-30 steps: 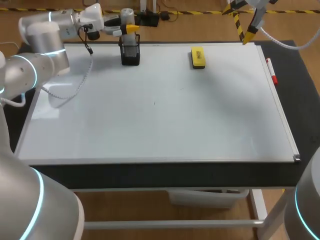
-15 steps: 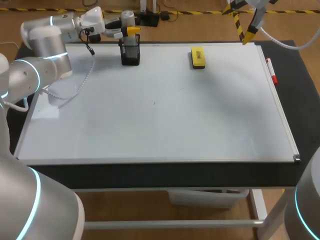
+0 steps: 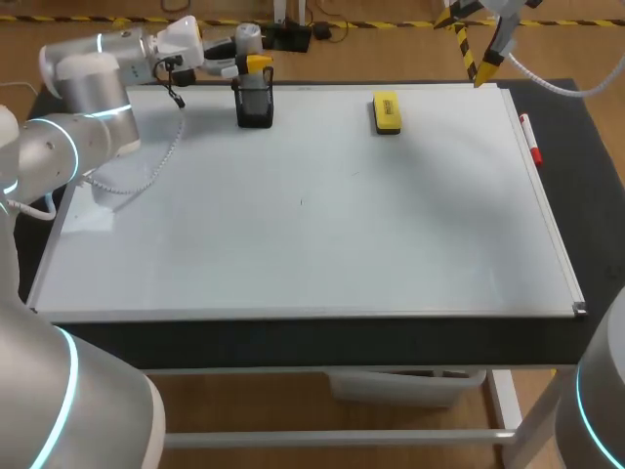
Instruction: Pick up the inspection probe, press it on each red-marked spot on the whiteboard one by one, put down the probe, pick up the eraser, and wipe off all the red marks.
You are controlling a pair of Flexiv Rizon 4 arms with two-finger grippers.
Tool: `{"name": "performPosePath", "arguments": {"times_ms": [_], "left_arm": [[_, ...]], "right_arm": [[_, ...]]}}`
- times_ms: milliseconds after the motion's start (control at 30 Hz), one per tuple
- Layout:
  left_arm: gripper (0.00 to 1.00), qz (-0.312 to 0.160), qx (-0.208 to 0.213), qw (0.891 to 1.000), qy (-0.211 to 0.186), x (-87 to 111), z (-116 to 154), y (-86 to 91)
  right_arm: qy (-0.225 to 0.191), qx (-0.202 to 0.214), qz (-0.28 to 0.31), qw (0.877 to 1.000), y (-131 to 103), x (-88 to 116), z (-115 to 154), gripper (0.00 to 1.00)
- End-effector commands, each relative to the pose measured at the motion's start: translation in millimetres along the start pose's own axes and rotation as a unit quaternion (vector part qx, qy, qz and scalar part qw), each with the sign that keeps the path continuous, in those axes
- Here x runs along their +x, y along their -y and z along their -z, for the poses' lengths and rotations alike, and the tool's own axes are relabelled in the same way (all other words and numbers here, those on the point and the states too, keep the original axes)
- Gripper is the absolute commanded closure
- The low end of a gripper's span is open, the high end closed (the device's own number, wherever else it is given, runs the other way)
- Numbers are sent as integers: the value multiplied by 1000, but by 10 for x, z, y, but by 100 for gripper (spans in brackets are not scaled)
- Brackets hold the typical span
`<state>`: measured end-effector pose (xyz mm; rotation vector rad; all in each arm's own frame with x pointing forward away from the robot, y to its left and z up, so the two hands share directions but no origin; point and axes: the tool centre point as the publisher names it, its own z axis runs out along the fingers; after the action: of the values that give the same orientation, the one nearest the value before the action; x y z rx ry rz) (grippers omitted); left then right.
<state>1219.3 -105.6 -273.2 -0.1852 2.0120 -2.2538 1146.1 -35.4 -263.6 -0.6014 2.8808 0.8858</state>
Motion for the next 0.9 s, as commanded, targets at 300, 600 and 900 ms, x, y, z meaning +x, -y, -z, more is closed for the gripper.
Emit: {"name": "performPosePath", "arguments": {"times_ms": [300, 600, 900], "left_arm": [[0, -5, -3, 999, -36, -47, -30, 10], [0, -24, -21, 999, -22, 5, 49, 112], [0, -42, -63, 996, 46, 98, 330, 126]], "right_arm": [[-1, 3, 1, 1000, -7, 4, 12, 0], [-1, 3, 1, 1000, -7, 4, 12, 0], [-1, 3, 1, 1000, -7, 4, 12, 0]]}}
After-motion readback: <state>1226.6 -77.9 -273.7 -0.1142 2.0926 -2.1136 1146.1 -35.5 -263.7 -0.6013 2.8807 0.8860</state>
